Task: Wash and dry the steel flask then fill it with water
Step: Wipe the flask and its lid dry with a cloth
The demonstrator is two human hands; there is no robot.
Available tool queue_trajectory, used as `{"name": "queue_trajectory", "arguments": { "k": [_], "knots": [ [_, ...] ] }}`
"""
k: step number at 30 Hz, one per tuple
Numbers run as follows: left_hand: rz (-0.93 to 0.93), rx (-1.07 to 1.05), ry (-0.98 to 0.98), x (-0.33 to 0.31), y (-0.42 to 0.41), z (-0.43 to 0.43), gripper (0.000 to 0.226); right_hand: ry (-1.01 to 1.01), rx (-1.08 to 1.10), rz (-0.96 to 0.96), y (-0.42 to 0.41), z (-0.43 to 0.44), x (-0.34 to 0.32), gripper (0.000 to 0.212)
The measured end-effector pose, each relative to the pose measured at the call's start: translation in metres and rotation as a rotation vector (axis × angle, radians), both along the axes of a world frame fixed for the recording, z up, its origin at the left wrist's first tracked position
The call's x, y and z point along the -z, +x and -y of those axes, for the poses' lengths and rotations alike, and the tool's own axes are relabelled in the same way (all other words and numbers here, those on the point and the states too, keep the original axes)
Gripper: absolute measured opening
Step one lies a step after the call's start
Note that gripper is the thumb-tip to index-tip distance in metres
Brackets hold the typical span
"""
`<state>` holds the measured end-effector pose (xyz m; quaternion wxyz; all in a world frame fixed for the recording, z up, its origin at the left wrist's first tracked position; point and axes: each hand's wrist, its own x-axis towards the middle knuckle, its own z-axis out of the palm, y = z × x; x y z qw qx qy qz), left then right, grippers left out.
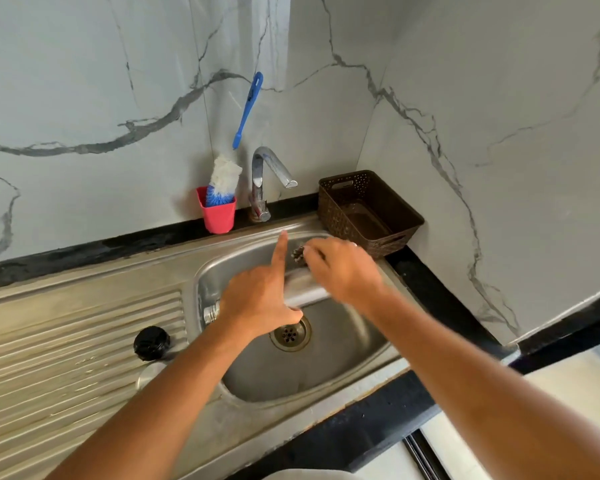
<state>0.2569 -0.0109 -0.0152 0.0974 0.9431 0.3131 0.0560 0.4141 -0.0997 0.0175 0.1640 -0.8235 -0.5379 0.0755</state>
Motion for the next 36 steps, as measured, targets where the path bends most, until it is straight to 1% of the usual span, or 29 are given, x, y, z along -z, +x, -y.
{"name": "queue_trajectory", "arguments": {
  "k": [1,2,3,4,5,6,7,9,11,12,13,14,15,16,17,19,20,21,22,23,24,26,28,29,31,32,33,34,36],
  "knots": [
    [0.007,-0.025,-0.050,0.002,0.000,-0.004,0.145,0.144,0.007,0.061,-0.016,0.011,0.009,0.033],
    [0.020,-0.040,-0.094,0.003,-0.001,-0.007,0.145,0.190,-0.020,0.166,-0.032,0.022,0.015,0.038],
    [0.031,-0.048,-0.106,0.005,-0.001,-0.008,0.144,0.168,-0.037,0.240,-0.044,0.030,0.022,0.044],
    [0.033,-0.048,-0.084,0.006,-0.002,-0.008,0.142,0.132,-0.035,0.262,-0.050,0.035,0.029,0.048],
    [0.031,-0.044,-0.044,0.007,-0.002,-0.005,0.141,0.112,-0.038,0.263,-0.049,0.038,0.032,0.049],
    [0.024,-0.033,-0.001,0.007,-0.003,-0.002,0.141,0.098,-0.028,0.219,-0.044,0.035,0.030,0.048],
    [0.015,-0.021,0.043,0.007,-0.002,0.001,0.142,0.111,-0.017,0.142,-0.033,0.031,0.028,0.044],
    [0.011,-0.008,0.112,0.007,0.000,0.008,0.143,0.036,-0.051,0.034,-0.009,0.016,0.011,0.035],
    [0.037,-0.013,0.106,0.002,0.006,0.015,0.146,-0.109,-0.115,-0.188,0.014,-0.005,-0.009,0.029],
    [0.052,-0.017,0.096,0.000,0.009,0.018,0.147,-0.253,-0.094,-0.308,0.024,-0.014,-0.021,0.023],
    [0.064,-0.023,0.087,-0.002,0.012,0.021,0.148,-0.322,-0.005,-0.533,0.036,-0.019,-0.029,0.019],
    [0.081,-0.030,0.070,-0.002,0.013,0.022,0.149,-0.382,0.072,-0.731,0.050,-0.020,-0.032,0.020],
    [0.096,-0.043,0.045,-0.003,0.015,0.023,0.150,-0.435,0.142,-0.914,0.061,-0.018,-0.034,0.027],
    [0.106,-0.065,0.012,-0.002,0.016,0.023,0.149,-0.423,0.164,-1.131,0.068,-0.014,-0.033,0.035],
    [0.121,-0.098,-0.029,-0.001,0.018,0.022,0.148,-0.370,0.178,-1.269,0.074,-0.010,-0.026,0.041],
    [0.158,-0.176,-0.154,0.000,0.021,0.018,0.146,-0.152,0.255,-1.413,0.072,-0.007,-0.012,0.046],
    [0.178,-0.212,-0.217,0.001,0.023,0.016,0.146,-0.014,0.296,-1.402,0.066,-0.005,-0.005,0.047],
    [0.192,-0.243,-0.262,0.002,0.026,0.013,0.146,0.120,0.291,-1.315,0.059,-0.002,0.001,0.046],
    [0.199,-0.264,-0.292,0.004,0.028,0.011,0.145,0.232,0.230,-1.193,0.051,0.002,0.007,0.044],
    [0.199,-0.277,-0.311,0.005,0.030,0.011,0.144,0.299,0.121,-1.058,0.045,0.006,0.011,0.043],
    [0.199,-0.279,-0.316,0.006,0.031,0.011,0.141,0.333,-0.001,-0.936,0.041,0.010,0.011,0.044],
    [0.212,-0.256,-0.293,0.007,0.035,0.014,0.137,0.302,-0.127,-0.832,0.048,0.013,0.001,0.044],
    [0.229,-0.206,-0.272,0.003,0.040,0.018,0.135,0.171,-0.152,-0.840,0.061,0.010,-0.016,0.038],
    [0.221,-0.173,-0.255,0.001,0.042,0.019,0.136,0.117,-0.126,-0.886,0.069,0.007,-0.025,0.036],
    [0.168,-0.119,-0.185,-0.004,0.047,0.022,0.139,0.031,0.081,-1.072,0.081,0.002,-0.030,0.039],
    [0.139,-0.121,-0.152,-0.006,0.049,0.021,0.140,0.014,0.166,-1.109,0.082,0.004,-0.028,0.044],
    [0.119,-0.147,-0.150,-0.006,0.050,0.018,0.142,0.027,0.175,-1.090,0.079,0.007,-0.021,0.048],
    [0.115,-0.182,-0.182,-0.005,0.050,0.015,0.143,0.073,0.128,-1.024,0.074,0.013,-0.012,0.048],
    [0.134,-0.241,-0.297,0.000,0.051,0.012,0.145,0.221,-0.029,-0.924,0.063,0.025,0.004,0.044]
  ]
}}
